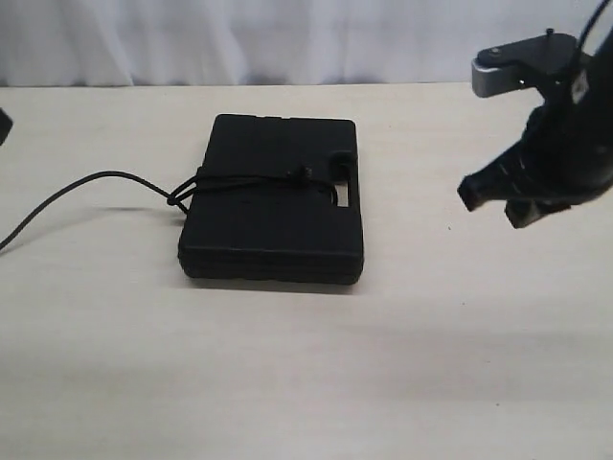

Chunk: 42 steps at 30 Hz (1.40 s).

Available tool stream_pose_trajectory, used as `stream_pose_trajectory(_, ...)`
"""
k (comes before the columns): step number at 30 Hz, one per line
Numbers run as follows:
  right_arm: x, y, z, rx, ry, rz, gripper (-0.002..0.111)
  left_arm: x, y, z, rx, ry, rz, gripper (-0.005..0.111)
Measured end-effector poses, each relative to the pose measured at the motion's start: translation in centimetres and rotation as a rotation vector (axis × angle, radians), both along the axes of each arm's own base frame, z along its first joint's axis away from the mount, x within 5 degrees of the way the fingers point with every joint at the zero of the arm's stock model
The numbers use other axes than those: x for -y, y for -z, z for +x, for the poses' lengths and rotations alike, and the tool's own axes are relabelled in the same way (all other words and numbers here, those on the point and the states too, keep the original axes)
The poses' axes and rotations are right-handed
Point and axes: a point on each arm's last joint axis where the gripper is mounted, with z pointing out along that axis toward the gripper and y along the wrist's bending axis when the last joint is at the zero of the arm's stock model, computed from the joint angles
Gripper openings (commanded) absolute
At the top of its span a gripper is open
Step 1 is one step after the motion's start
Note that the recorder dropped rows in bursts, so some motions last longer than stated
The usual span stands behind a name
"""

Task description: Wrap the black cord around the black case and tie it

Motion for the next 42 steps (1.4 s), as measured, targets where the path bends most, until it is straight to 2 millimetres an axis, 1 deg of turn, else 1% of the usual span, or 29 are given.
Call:
stream_pose_trajectory(1, 0.0, -0.3, -1.4, 0.024, -0.01, 0.01, 0.004, 0.0, 0.0, -1.2, 0.042, -0.007, 0.0, 0.0)
stream_pose_trajectory(3, 0.1, -0.9, -3.7, 0.096, -0.036, 0.04, 0.004, -0.1, -0.2, -4.1, 0.198, -0.04, -0.004, 0.0)
stream_pose_trajectory(4, 0.3, -1.1, -4.9, 0.148, -0.05, 0.061, 0.004, -0.1, -0.3, -5.2, 0.274, -0.055, -0.008, 0.0)
stream_pose_trajectory(8, 1.2, -2.2, -9.1, 0.423, -0.099, 0.176, 0.004, -0.3, -0.3, -10.2, 0.68, -0.119, -0.059, 0.0)
stream_pose_trajectory(10, 1.8, -2.3, -10.9, 0.583, -0.112, 0.242, 0.004, -0.4, 0.1, -11.7, 0.872, -0.161, -0.109, 0.0)
stream_pose_trajectory(11, 2.1, -2.2, -11.5, 0.65, -0.122, 0.259, 0.004, -0.5, 0.3, -12.1, 0.939, -0.19, -0.136, 0.0)
stream_pose_trajectory(13, 2.6, -1.7, -12.7, 0.816, -0.153, 0.293, 0.004, -1.1, 1.2, -12.2, 1.059, -0.294, -0.208, 0.0)
stream_pose_trajectory(14, 2.8, -1.4, -13.1, 0.872, -0.166, 0.306, 0.004, -1.4, 1.7, -12.1, 1.083, -0.339, -0.237, 0.0)
stream_pose_trajectory(16, 3.0, -0.5, -14.0, 0.97, -0.184, 0.342, 0.004, -1.9, 2.8, -11.8, 1.109, -0.411, -0.259, 0.0)
stream_pose_trajectory(18, 3.3, 0.3, -14.9, 1.023, -0.188, 0.368, 0.004, -2.0, 3.4, -11.7, 1.107, -0.436, -0.267, 0.0)
stream_pose_trajectory(22, 3.8, 1.5, -16.3, 1.067, -0.185, 0.395, 0.004, -2.0, 3.6, -11.7, 1.099, -0.441, -0.274, 0.0)
stream_pose_trajectory(26, 4.2, 2.2, -17.1, 1.091, -0.183, 0.407, 0.004, -2.0, 3.6, -11.7, 1.099, -0.435, -0.277, 0.0)
stream_pose_trajectory(33, 4.4, 2.0, -17.7, 1.136, -0.184, 0.423, 0.004, -2.0, 3.6, -11.7, 1.101, -0.434, -0.278, 0.0)
stream_pose_trajectory(36, 4.5, 2.3, -17.9, 1.147, -0.185, 0.427, 0.004, -2.0, 3.5, -11.7, 1.102, -0.432, -0.28, 0.0)
stream_pose_trajectory(37, 4.6, 2.5, -18.1, 1.154, -0.18, 0.433, 0.004, -1.9, 3.6, -11.7, 1.105, -0.421, -0.272, 0.0)
stream_pose_trajectory(39, 4.9, 3.3, -18.5, 1.176, -0.152, 0.453, 0.004, -1.8, 4.1, -11.7, 1.12, -0.372, -0.203, 0.0)
stream_pose_trajectory(42, 5.4, 4.7, -19.0, 1.215, -0.101, 0.469, 0.004, -1.6, 5.4, -12.1, 1.15, -0.237, -0.004, 0.0)
